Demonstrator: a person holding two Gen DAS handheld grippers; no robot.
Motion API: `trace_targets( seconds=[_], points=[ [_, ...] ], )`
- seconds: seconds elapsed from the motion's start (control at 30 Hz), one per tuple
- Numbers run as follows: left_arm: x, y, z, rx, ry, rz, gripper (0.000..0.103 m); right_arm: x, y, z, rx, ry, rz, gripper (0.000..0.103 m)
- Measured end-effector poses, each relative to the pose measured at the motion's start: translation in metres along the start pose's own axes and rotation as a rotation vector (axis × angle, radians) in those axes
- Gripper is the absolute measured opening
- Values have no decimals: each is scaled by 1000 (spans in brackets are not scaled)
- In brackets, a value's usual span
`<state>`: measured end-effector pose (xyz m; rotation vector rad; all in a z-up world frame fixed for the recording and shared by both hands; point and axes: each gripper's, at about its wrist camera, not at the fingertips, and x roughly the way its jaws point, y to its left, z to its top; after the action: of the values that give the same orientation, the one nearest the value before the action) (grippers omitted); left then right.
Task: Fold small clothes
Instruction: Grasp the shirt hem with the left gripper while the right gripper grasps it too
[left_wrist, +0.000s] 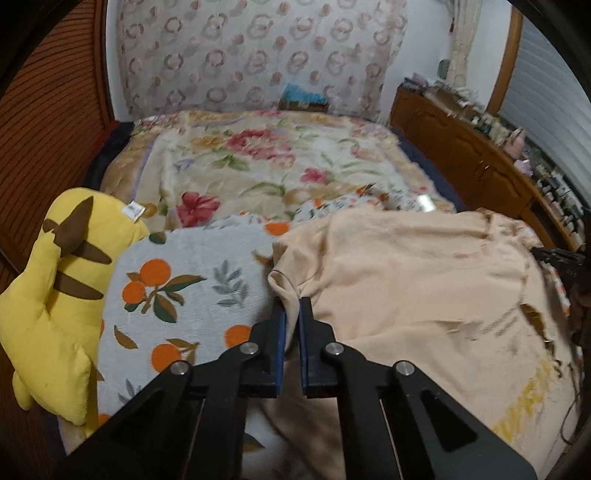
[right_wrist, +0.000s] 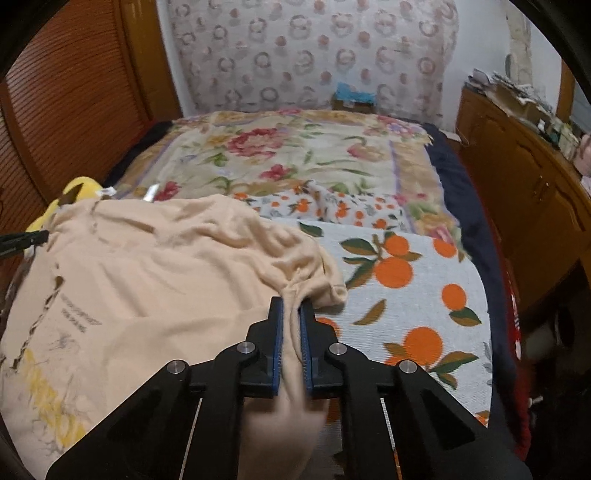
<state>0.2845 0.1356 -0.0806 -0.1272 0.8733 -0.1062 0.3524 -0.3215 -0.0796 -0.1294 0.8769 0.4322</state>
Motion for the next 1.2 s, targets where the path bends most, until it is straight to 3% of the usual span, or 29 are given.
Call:
trace_targets(
  seconds=[0.23, 0.5, 1.2],
  points=[
    [-63, -21, -2, 1, -141, -34, 2, -52, 15, 4, -5, -154, 28, 5],
    [-130, -37, -30, 38, -261, -47, 2, -111, 28, -9, -23, -251, 29, 4],
    [-248, -44, -172, -2, -412, -20, 2, -234, 51, -144, -36, -382, 9, 4]
  ],
)
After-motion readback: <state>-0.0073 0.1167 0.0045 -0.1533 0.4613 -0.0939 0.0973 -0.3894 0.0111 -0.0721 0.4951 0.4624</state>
